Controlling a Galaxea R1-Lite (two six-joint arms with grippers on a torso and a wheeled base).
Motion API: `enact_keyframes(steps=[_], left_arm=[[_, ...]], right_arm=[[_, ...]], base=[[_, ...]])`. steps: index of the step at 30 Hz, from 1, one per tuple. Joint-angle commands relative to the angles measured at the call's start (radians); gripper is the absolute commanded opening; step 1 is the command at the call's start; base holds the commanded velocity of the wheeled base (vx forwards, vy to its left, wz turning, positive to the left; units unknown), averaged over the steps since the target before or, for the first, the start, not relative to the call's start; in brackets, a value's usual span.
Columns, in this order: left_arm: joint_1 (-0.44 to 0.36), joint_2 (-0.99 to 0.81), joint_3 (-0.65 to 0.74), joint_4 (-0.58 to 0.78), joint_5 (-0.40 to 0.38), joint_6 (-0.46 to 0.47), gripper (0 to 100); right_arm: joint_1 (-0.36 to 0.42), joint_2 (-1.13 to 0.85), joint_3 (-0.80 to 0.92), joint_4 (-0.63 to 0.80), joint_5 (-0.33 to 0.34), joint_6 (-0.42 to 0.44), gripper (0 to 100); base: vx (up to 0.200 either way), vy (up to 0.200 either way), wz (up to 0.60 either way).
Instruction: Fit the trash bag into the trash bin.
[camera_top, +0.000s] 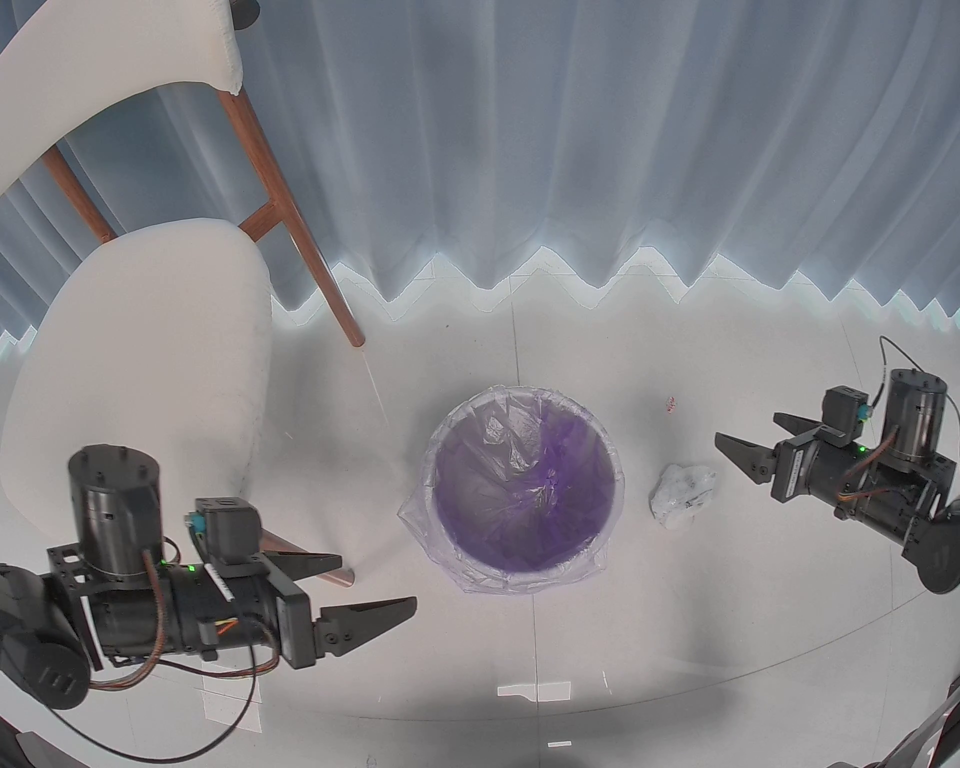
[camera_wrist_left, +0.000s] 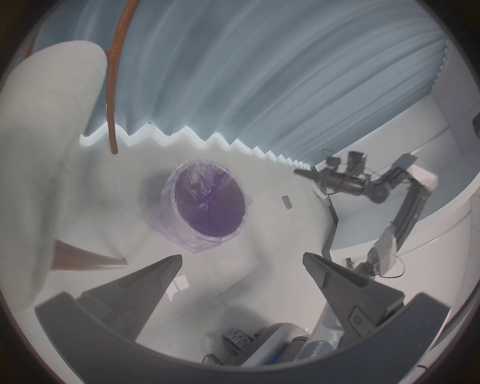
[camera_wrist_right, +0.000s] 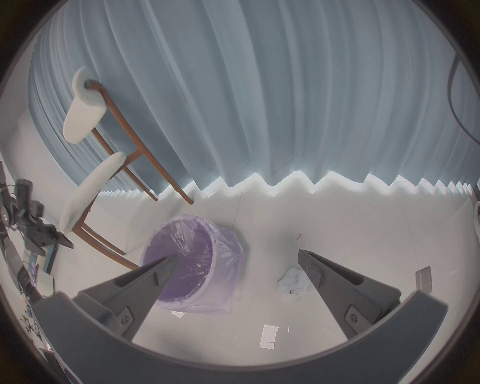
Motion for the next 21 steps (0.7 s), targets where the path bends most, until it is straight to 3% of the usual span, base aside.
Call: enact_keyframes(steps=[1,3,5,6,14,21], left_arm=[[-0.041,0.321,0.010,-0.191,0.052,0.060,100],[-0.045,0.372,0.021,-0.245,0.065,0.061,100],[-0.048,0.505,0.044,-0.385,0.091,0.064,100],[-0.048,0.538,0.045,-0.422,0.098,0.064,0],[-0.069,0.895,0.033,-0.888,0.169,0.064,0],[-0.106,0.937,-0.004,-0.868,0.233,0.072,0]], right_arm=[[-0.030,-0.242,0.138,-0.021,-0.002,0.022,100],[-0.031,-0.260,0.148,-0.019,-0.002,0.025,100],[-0.034,-0.301,0.187,-0.021,-0.005,0.026,100],[-0.034,-0.311,0.194,-0.021,-0.005,0.026,100],[-0.033,-0.346,0.231,-0.024,-0.033,0.025,100],[-0.033,-0.366,0.236,-0.018,-0.033,0.025,100]], base=[[0.000,0.000,0.00],[0.000,0.000,0.00],[0.000,0.000,0.00],[0.000,0.000,0.00],[0.000,0.000,0.00],[0.000,0.000,0.00]])
